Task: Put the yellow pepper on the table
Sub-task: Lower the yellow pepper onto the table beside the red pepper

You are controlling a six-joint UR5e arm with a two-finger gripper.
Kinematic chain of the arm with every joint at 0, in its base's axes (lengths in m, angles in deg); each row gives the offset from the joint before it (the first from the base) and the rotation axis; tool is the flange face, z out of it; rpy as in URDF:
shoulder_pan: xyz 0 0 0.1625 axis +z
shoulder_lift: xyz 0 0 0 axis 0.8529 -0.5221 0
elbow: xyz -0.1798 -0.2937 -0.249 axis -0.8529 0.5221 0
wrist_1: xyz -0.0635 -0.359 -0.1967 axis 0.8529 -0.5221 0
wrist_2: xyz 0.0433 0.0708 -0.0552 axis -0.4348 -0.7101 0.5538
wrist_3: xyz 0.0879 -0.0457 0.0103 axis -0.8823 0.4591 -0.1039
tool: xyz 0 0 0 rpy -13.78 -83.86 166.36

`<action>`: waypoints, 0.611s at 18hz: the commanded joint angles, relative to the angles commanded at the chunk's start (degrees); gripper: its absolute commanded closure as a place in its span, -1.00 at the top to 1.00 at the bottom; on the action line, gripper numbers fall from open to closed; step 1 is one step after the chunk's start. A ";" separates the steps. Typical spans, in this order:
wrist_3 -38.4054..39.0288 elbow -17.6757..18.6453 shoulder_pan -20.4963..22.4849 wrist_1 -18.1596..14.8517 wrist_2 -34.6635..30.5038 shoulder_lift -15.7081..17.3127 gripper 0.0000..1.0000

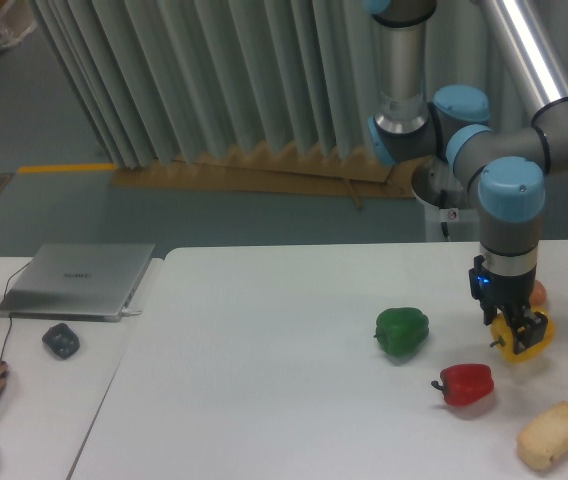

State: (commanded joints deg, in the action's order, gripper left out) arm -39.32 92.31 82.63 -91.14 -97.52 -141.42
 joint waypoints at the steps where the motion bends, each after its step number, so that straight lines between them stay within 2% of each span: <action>1: 0.00 -0.09 0.00 0.00 0.00 0.09 0.70; 5: 0.35 -0.09 -0.17 0.09 0.00 0.09 0.99; 9: 0.44 -1.23 -0.09 -0.26 -0.18 0.44 1.00; 11: 0.35 -2.98 0.17 -0.96 -0.18 0.79 1.00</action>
State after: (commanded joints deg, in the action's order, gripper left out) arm -38.97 89.34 82.80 -92.11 -97.70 -140.63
